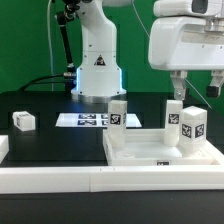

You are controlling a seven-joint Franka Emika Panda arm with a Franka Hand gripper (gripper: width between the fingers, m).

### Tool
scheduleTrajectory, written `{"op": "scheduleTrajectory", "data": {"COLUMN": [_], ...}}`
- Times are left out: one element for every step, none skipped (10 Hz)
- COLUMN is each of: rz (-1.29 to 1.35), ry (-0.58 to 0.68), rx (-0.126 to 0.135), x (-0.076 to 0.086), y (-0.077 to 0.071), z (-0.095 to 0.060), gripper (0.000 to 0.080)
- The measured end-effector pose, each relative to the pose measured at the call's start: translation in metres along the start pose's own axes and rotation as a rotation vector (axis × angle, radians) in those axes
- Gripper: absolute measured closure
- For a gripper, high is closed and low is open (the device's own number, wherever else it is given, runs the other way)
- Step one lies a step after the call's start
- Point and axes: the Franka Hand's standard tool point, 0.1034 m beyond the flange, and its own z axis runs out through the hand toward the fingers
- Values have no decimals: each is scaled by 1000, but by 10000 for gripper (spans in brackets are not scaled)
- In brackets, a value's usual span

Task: Assemble square table

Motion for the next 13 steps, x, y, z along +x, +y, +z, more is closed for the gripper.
{"op": "scheduleTrajectory", "data": {"rz": [0,0,2,27,68,113,150,169,156,159,162,163,173], "ry": [1,0,-5,-55,-106,-145,-176,-183,-177,-177,-178,-178,-188], "rx": [0,0,2,28,59,97,122,123,104,105,105,105,115], "x": [-1,-1,-2,-9,-11,-12,-14,-14,-11,-11,-12,-12,-15], "y": [0,0,1,8,17,23,27,25,21,22,24,24,25], "z": [1,1,1,1,0,0,3,3,3,3,4,4,5], "gripper": [150,150,150,150,150,150,150,150,150,150,150,150,150]}}
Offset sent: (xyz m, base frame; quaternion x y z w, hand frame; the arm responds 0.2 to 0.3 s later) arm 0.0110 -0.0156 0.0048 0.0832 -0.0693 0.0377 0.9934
